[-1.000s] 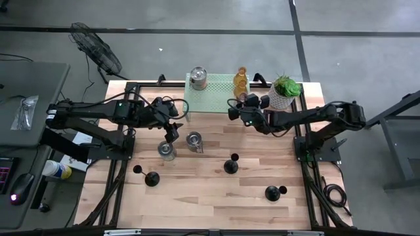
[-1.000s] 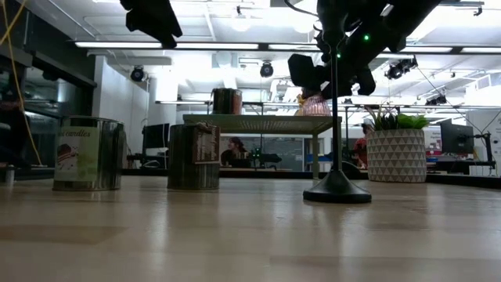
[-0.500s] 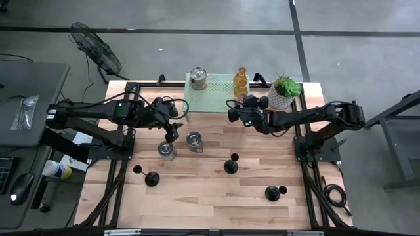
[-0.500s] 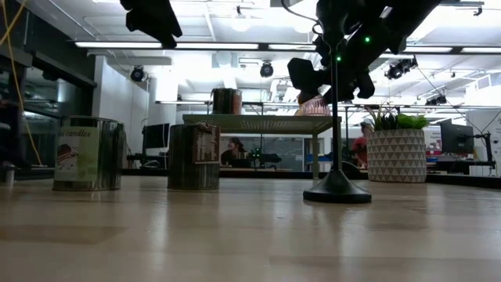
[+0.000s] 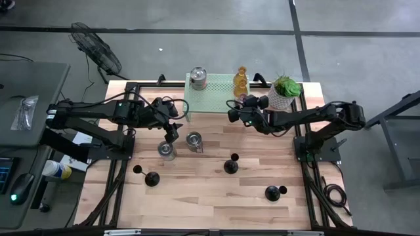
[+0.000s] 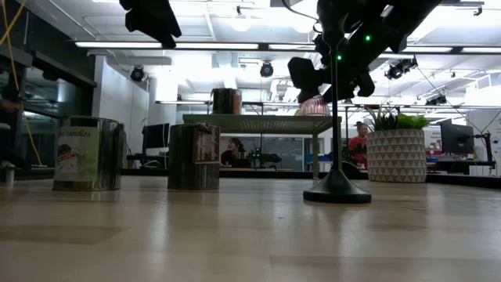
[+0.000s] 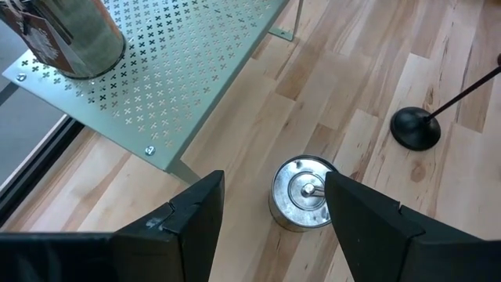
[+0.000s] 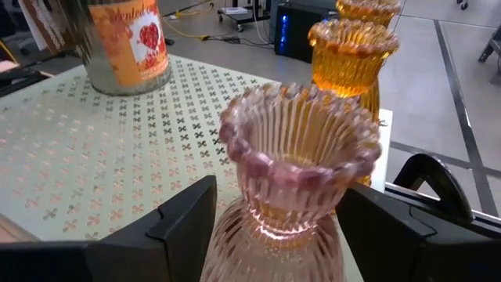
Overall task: Pick & Place candle stick holders
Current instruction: Put the violet candle holder on the shelf
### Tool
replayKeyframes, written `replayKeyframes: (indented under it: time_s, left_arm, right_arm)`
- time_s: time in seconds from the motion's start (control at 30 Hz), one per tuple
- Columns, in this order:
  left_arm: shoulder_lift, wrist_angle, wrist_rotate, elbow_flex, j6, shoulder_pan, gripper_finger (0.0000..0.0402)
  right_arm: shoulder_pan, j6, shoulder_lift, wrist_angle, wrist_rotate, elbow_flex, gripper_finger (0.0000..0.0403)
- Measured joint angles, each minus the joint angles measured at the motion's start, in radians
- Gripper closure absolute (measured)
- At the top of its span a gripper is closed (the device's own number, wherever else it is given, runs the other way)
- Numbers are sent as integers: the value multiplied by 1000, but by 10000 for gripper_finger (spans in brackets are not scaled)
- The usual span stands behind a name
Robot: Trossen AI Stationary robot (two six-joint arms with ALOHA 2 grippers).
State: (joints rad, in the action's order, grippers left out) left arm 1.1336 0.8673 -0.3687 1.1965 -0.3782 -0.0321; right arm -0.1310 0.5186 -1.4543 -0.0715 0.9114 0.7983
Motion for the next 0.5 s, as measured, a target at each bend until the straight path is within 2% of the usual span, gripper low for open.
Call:
replayKeyframes:
  time_s: [0.2, 0.5]
  left_arm:
    - [0, 0, 0, 0, 0, 0, 185]
    - [0, 0, 0, 0, 3, 0, 185]
  right_arm:
    - [0, -4, 23, 15, 43, 1, 156]
    - [-2, 0, 25, 15, 47, 1, 156]
